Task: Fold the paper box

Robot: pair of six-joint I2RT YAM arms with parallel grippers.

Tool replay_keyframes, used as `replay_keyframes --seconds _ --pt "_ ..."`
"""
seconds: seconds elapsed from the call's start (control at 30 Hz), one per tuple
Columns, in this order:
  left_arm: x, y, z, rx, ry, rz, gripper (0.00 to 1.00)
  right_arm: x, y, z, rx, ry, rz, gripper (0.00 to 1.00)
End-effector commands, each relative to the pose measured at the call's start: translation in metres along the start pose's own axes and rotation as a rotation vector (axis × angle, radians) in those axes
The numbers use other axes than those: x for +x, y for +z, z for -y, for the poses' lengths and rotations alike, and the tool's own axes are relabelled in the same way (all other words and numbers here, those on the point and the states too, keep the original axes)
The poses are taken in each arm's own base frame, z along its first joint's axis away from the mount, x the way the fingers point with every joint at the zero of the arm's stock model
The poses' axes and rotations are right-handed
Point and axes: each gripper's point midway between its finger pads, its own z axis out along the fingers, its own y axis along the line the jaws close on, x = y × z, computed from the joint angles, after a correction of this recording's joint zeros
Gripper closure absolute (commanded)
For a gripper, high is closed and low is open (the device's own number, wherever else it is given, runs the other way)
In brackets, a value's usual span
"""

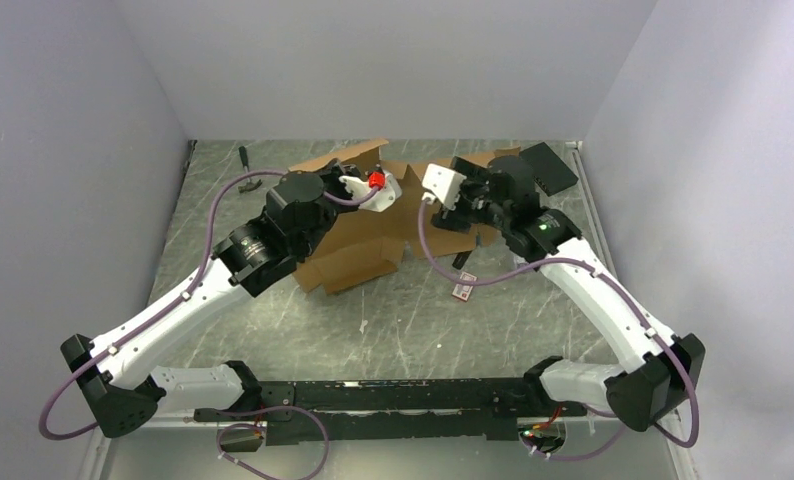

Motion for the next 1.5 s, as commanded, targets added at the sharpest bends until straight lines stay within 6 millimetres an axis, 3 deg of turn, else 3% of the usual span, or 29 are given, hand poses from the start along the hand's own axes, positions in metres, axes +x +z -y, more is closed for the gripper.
replay_keyframes --seconds 0.0,0.23,0.33,0.53,0.7,0.97,1.17,1.37,1.47 --pt "-0.018 -0.014 -0.039 -0.124 0.007 0.07 1.0 -0.037 -0.035 -0.007 -0.158 0.141 0.237 0.18" --pt "-0.014 -0.015 -0.033 -0.114 0.025 0.078 1.0 -0.021 -0.075 0.013 -0.166 0.321 0.374 0.11" --pt "-0.014 -0.018 -0.031 -0.106 0.013 0.087 1.0 -0.002 -0.086 0.025 -0.146 0.42 0.401 0.1" --pt "-0.012 -0.023 -0.026 -0.087 -0.009 0.1 1.0 0.055 -0.108 0.048 -0.079 0.642 0.467 0.09" --pt "-0.013 -0.025 -0.023 -0.073 -0.024 0.11 1.0 0.096 -0.089 0.06 -0.024 0.67 0.392 0.09" --pt "-0.012 -0.032 -0.022 -0.066 -0.057 0.12 1.0 0.122 -0.057 0.09 -0.094 0.592 0.431 0.08" --pt "-0.012 -0.031 -0.017 -0.048 -0.064 0.12 1.0 0.113 -0.04 0.097 -0.171 0.523 0.483 0.11" --pt "-0.013 -0.03 -0.014 -0.039 -0.089 0.127 1.0 0.097 -0.031 0.076 -0.251 0.481 0.509 0.18" --pt "-0.014 -0.03 -0.014 -0.037 -0.099 0.129 1.0 0.098 -0.031 0.065 -0.274 0.486 0.523 0.27"
